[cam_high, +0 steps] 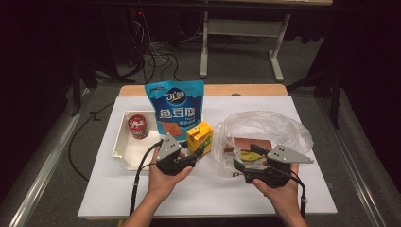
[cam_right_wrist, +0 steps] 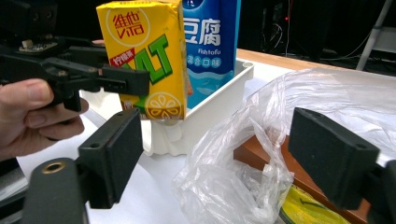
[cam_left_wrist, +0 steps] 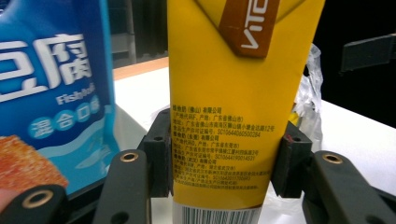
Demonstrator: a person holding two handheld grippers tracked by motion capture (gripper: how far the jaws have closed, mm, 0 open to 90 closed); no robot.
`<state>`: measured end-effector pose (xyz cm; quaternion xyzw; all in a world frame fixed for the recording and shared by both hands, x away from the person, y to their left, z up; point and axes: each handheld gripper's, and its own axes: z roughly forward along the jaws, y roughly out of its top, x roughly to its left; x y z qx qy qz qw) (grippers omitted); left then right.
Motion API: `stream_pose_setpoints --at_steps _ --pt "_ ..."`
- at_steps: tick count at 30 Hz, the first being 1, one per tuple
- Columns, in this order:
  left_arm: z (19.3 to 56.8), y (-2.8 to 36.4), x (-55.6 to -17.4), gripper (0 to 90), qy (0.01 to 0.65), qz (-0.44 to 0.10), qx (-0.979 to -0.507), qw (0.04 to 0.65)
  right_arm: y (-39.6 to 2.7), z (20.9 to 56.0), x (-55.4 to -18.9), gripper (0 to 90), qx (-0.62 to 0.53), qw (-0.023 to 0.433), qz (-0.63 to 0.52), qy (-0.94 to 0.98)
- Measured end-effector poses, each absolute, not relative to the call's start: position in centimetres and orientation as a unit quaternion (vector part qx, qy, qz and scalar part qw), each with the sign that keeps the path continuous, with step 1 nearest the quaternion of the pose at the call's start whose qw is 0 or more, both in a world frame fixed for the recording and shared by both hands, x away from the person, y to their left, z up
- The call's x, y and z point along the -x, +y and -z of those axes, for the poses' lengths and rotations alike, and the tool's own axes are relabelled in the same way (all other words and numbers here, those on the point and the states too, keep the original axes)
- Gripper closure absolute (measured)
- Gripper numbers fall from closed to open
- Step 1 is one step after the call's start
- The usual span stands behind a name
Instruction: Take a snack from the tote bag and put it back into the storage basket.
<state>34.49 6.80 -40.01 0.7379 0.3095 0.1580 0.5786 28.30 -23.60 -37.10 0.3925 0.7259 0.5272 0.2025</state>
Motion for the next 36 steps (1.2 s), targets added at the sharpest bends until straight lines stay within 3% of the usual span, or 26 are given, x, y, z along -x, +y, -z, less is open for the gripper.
stream_pose_setpoints --at_steps 36 --pt "42.3 8.8 -37.7 51.4 0.36 -0.163 -0.725 0.564 -24.2 38.3 -28.7 19.3 -0.407 0.204 -0.508 0.731"
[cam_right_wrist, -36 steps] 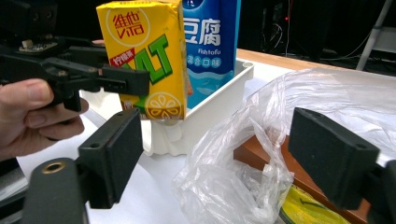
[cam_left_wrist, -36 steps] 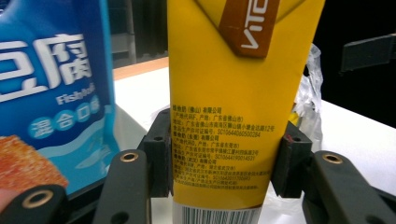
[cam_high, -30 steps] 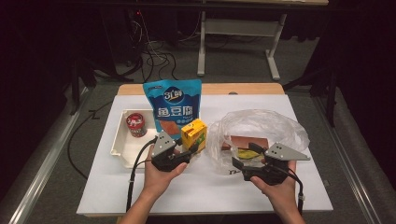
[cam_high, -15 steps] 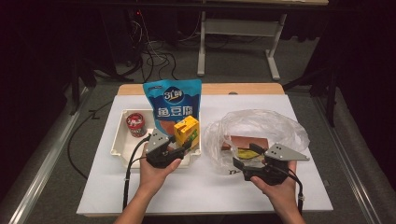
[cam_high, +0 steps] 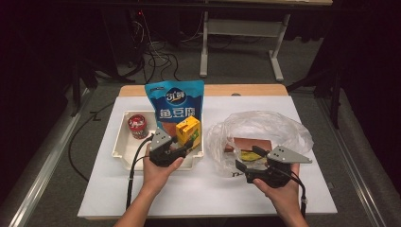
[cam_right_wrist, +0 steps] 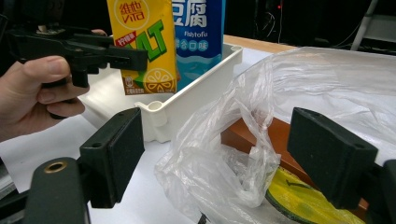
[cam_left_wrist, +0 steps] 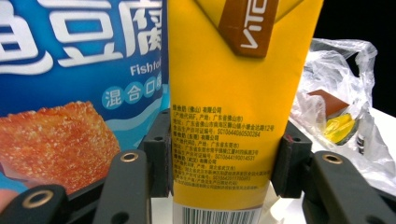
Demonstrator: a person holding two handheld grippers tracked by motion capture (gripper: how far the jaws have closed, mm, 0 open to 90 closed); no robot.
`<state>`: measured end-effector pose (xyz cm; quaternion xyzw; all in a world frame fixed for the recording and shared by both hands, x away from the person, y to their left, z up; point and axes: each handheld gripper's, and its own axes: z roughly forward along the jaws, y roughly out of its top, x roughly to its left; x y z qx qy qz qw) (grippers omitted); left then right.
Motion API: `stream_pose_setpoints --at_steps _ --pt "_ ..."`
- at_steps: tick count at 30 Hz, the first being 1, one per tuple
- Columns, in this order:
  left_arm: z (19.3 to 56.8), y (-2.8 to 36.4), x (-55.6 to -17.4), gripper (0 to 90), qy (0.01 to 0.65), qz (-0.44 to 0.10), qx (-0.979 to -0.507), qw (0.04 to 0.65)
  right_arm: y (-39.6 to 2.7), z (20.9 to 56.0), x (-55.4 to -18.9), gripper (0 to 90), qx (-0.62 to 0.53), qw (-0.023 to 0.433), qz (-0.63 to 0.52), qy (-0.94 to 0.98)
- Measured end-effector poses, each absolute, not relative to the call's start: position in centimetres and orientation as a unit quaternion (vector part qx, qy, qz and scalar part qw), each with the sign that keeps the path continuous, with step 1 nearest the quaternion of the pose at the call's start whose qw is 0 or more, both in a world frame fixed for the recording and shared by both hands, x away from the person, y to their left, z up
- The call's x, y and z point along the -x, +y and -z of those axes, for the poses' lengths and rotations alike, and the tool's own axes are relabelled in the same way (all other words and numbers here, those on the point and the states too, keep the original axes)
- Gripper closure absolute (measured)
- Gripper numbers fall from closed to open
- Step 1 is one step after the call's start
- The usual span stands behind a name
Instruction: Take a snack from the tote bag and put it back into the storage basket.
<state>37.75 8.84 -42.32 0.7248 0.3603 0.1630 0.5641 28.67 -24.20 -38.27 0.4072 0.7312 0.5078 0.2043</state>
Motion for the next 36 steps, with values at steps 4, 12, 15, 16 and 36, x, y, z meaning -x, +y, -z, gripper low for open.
stream_pose_setpoints --at_steps 4,12,15,16,36 --pt "42.8 8.7 -38.2 51.4 0.362 -0.162 -0.727 0.561 -24.2 38.3 -28.7 19.4 -0.41 0.205 -0.506 0.731" --pt "43.6 8.4 -39.2 51.3 0.363 -0.157 -0.733 0.554 -24.2 38.4 -28.7 19.5 -0.411 0.203 -0.506 0.731" --pt "43.9 8.4 -39.6 51.3 0.367 -0.15 -0.734 0.551 -24.2 38.5 -28.7 19.8 -0.411 0.204 -0.504 0.731" --pt "44.1 8.4 -39.7 51.3 0.368 -0.15 -0.735 0.549 -24.2 38.5 -28.7 19.8 -0.411 0.204 -0.504 0.731" --pt "45.8 7.9 -41.3 51.4 0.385 -0.123 -0.763 0.504 -24.2 38.6 -28.7 21.0 -0.417 0.21 -0.499 0.73"
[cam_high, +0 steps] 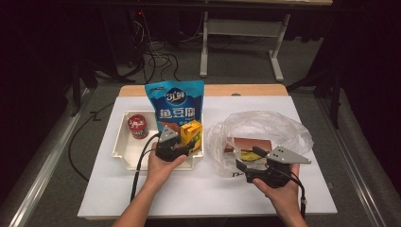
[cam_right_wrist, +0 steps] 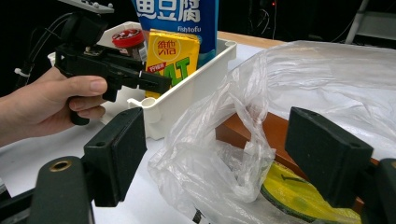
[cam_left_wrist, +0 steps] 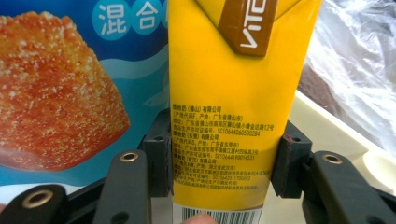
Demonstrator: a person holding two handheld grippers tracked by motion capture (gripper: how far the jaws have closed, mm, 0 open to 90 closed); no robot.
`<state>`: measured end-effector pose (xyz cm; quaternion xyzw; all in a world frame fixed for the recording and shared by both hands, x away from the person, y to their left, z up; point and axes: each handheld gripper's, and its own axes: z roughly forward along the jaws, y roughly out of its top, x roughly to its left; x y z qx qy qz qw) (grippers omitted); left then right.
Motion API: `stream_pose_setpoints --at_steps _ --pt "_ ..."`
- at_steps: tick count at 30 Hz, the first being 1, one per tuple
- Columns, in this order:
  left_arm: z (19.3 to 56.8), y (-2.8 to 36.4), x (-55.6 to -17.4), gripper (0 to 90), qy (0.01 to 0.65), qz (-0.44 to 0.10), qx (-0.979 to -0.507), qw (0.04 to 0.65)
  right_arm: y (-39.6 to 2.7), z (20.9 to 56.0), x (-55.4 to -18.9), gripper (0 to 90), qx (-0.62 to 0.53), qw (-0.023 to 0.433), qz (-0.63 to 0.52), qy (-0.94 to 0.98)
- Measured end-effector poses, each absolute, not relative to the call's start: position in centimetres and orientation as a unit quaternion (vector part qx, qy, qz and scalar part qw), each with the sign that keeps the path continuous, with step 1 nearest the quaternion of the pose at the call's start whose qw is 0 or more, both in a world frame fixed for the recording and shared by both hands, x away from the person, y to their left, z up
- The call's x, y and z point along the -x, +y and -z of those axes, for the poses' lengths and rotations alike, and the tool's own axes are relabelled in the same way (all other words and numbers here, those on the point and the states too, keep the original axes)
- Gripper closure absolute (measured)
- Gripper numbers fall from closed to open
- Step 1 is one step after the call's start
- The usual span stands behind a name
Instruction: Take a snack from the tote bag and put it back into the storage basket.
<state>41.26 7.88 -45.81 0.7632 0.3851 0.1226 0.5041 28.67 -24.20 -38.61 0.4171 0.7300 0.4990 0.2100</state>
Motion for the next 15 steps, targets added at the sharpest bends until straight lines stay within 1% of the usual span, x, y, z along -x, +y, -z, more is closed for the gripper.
stream_pose_setpoints --at_steps 9,15 --pt "45.99 7.8 -41.53 51.1 0.392 -0.117 -0.773 0.486 -24.07 38.67 -28.66 21.3 -0.418 0.209 -0.498 0.731" --pt "45.86 7.51 -41.16 50.8 0.387 -0.128 -0.783 0.47 -24.11 38.74 -28.66 21.6 -0.417 0.21 -0.497 0.731"
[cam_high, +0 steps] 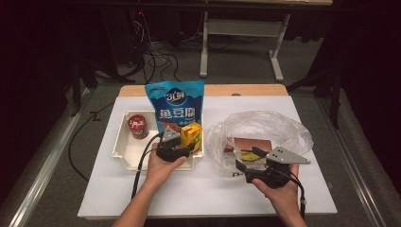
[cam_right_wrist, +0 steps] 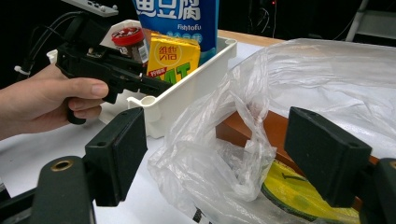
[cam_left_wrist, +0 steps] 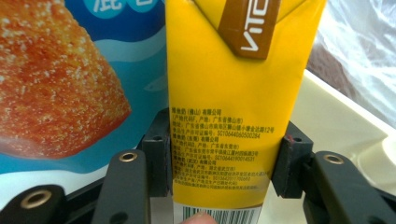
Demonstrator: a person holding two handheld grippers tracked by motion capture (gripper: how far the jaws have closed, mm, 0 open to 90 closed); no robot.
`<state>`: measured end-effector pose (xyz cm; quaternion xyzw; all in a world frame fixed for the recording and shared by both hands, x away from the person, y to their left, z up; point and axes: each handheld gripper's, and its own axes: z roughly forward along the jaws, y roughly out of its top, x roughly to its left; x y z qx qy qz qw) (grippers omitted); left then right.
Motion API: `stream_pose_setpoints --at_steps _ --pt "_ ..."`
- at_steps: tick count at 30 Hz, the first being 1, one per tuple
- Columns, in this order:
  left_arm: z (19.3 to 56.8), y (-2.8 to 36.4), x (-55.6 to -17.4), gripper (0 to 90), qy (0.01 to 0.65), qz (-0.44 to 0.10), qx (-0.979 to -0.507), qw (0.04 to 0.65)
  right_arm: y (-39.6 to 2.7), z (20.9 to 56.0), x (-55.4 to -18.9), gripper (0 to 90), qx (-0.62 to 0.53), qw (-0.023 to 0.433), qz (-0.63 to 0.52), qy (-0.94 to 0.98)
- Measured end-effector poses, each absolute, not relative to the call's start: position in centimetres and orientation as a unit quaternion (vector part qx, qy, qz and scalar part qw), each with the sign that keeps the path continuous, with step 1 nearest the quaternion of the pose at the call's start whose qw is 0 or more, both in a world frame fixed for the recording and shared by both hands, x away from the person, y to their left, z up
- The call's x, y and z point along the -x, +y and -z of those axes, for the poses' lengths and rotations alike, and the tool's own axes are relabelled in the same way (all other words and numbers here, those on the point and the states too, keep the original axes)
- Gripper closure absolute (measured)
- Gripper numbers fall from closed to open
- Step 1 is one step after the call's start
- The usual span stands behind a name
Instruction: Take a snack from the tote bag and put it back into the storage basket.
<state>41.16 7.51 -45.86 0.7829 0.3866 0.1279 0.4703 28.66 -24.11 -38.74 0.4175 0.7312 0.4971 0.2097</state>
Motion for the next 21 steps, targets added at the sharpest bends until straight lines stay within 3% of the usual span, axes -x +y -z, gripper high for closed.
stream_pose_setpoints --at_steps 21 --pt "46.16 7.43 -40.08 49.3 0.361 -0.146 -0.805 0.448 -24.27 38.93 -28.67 22.2 -0.422 0.211 -0.495 0.73"
